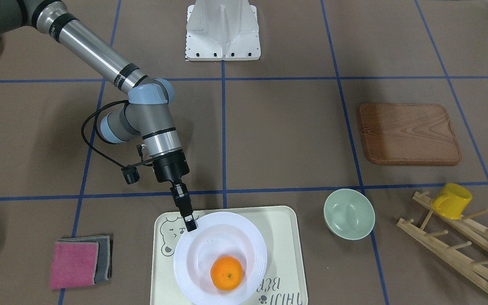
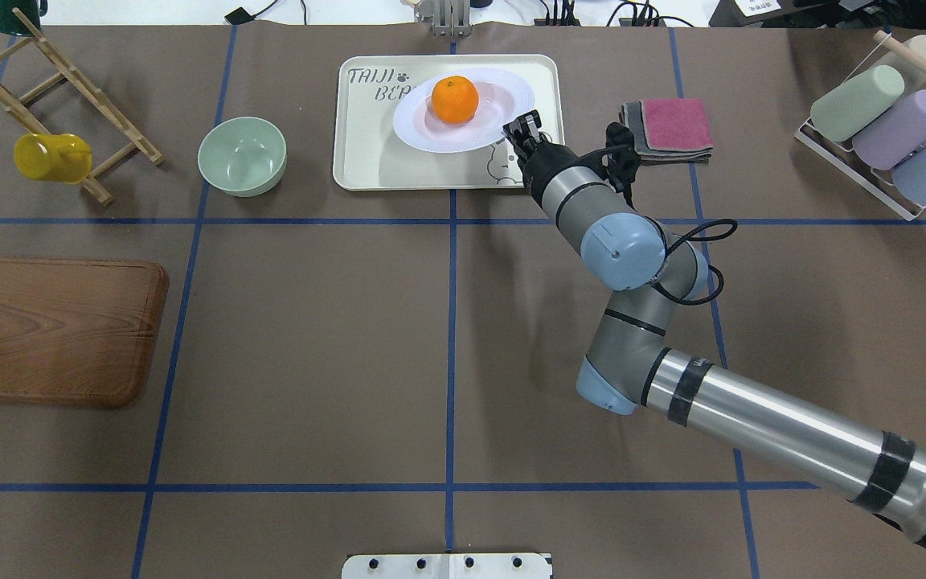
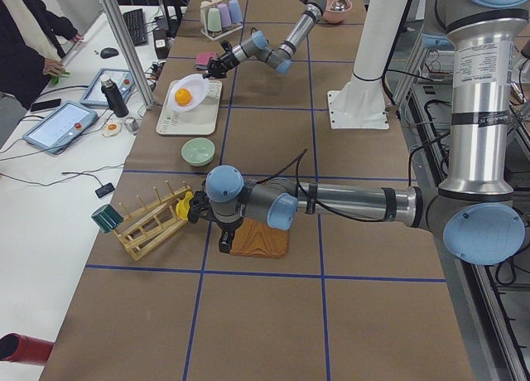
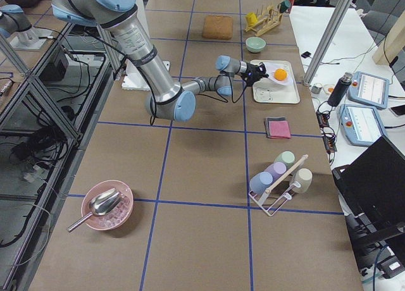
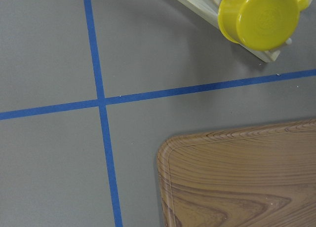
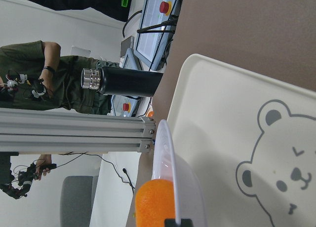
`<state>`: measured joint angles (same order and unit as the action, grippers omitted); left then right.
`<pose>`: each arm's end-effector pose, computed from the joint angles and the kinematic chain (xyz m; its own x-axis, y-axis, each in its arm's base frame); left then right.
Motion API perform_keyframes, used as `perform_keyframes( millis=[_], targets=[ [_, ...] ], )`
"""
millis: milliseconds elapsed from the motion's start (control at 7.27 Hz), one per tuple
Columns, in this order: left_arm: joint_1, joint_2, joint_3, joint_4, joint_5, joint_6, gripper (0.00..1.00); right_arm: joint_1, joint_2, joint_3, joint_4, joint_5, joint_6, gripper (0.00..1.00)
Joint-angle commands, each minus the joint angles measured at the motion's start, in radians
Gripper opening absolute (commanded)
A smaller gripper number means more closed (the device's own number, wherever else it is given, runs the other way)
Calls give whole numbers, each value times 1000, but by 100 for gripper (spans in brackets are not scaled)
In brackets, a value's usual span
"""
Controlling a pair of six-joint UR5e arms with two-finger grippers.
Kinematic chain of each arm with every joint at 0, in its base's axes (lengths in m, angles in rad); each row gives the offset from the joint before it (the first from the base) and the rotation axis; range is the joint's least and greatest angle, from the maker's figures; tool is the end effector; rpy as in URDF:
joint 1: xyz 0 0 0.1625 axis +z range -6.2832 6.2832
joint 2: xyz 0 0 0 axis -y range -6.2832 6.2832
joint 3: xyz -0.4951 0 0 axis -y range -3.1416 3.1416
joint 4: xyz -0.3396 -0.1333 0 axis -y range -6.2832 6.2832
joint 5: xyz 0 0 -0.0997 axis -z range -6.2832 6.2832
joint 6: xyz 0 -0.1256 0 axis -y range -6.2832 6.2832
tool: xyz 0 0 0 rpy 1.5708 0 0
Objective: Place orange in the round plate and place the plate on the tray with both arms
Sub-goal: 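Lift and carry the plate with the orange onto the cream bear tray, then lower the plate onto the tray and open the right gripper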
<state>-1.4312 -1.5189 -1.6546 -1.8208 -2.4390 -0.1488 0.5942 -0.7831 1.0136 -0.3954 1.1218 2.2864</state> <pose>0.0230 -0.4331 0.6963 0.6234 0.1558 -0.7662 -0.0417 0.9852 0.1664 -0.5656 -0.6088 0.3544 -0.4610 0.4018 0.7912 -0.7376 0.3222 -0.5934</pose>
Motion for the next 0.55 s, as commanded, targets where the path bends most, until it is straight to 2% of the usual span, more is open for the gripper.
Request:
perform_keyframes(
  millis=[0,138,275,412],
  targets=[
    [0,0,-1,0,2,0,99,16,38,-56,-32,1,10,46],
    [0,-1,-1,0,2,0,99,15,25,-35,-81,4,-5,95],
    [0,-1,-2,0,2,-2,99,10,-29,61,-136,30,-69,97],
    [0,-1,-1,2,2,-2,99,10,-116,218,-185,102,-184,98]
  ],
)
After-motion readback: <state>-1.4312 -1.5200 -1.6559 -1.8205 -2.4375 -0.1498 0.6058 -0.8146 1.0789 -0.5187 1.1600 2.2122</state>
